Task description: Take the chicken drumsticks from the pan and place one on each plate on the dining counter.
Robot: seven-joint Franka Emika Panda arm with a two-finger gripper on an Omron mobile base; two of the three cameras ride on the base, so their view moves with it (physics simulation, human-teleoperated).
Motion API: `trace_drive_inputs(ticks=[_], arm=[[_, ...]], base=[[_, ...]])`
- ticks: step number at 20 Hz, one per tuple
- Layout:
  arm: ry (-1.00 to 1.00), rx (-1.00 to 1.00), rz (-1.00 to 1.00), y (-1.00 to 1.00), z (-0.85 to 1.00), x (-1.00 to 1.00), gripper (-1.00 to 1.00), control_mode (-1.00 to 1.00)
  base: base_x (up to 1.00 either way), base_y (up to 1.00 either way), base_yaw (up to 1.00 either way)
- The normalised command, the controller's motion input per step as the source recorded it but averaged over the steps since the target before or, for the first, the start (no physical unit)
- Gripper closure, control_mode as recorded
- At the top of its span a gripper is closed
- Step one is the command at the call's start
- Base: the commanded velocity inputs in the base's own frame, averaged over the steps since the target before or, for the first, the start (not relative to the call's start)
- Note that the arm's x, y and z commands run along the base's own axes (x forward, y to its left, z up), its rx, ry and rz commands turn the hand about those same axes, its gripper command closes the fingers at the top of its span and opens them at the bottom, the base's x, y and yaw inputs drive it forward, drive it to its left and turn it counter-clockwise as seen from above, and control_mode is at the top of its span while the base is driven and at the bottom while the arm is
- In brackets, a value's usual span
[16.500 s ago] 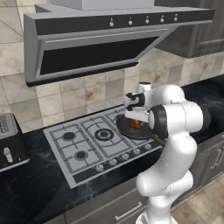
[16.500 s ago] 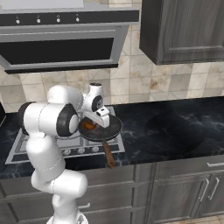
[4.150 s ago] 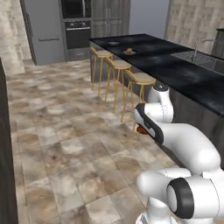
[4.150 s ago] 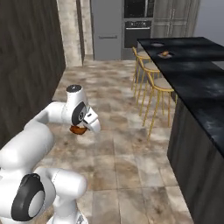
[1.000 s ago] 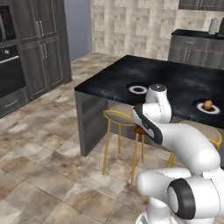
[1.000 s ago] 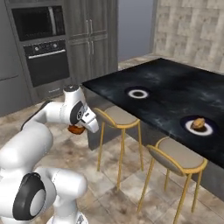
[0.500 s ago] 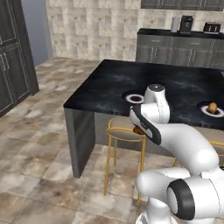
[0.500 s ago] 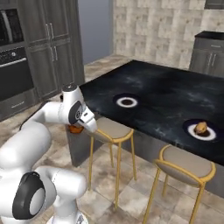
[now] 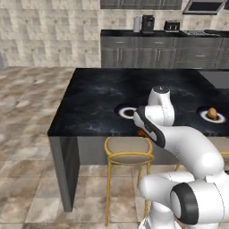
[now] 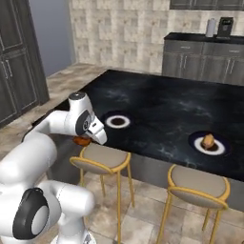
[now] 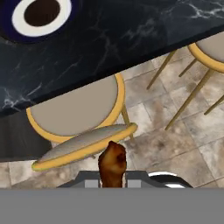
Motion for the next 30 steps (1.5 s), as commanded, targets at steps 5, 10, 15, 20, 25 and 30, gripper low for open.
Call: trace_drive_inputs(ticks=[5,10,15,20,25,30], arm=[[0.0,0.0,0.0,0.0,0.0,0.0,1.0,1.0],[0.0,0.0,0.0,0.0,0.0,0.0,1.0,1.0],[0.0,0.0,0.0,0.0,0.0,0.0,1.0,1.0],[0.0,0.0,0.0,0.0,0.0,0.0,1.0,1.0],[0.0,0.0,0.0,0.0,0.0,0.0,1.0,1.0],[0.0,0.0,0.0,0.0,0.0,0.0,1.0,1.0]], base=[[0.65,0.45,-0.35],[0.5,0.47,-0.27],[0.37,0.32,-0.18],[0.25,0.15,-0.08],[0.24,0.09,-0.07],[0.38,0.14,-0.07]])
